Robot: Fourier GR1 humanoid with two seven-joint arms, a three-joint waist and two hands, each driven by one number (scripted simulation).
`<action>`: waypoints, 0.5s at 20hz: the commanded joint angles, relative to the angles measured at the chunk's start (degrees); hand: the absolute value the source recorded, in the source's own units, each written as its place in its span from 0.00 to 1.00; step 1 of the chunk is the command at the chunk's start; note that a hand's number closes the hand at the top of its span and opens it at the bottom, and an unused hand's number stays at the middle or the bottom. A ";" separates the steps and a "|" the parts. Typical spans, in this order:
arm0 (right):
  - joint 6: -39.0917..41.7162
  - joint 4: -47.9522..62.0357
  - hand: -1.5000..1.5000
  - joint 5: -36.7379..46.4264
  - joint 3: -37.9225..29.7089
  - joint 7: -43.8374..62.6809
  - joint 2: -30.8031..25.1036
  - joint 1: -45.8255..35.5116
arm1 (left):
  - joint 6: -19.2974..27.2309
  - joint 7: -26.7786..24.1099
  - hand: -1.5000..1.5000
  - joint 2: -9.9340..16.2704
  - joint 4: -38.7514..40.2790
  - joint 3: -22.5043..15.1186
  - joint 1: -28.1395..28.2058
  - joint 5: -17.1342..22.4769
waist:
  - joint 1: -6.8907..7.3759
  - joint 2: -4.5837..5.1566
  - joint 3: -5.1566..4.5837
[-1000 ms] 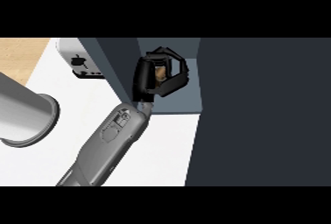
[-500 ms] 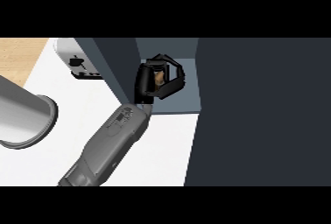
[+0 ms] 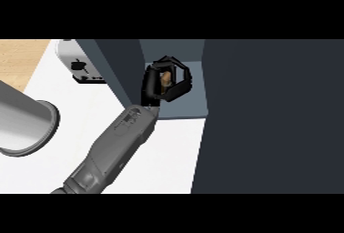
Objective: Pick up the wine, place it into the cabinet and close the cabinet
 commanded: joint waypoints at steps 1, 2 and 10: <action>-0.57 -4.71 0.00 -2.75 0.53 2.47 0.45 1.55 | 1.23 -2.67 1.00 0.00 5.73 -1.76 2.23 2.10 | -0.33 0.61 -0.11; 1.06 -5.39 0.00 -6.37 -2.33 2.74 -1.07 1.72 | -0.53 -4.38 1.00 0.00 8.93 1.81 0.44 1.86 | -0.77 0.78 -0.08; -0.87 -5.24 0.00 -2.94 -0.08 2.17 0.73 0.84 | -6.58 -9.39 1.00 0.21 14.87 8.25 -2.23 7.82 | -0.74 0.91 -0.14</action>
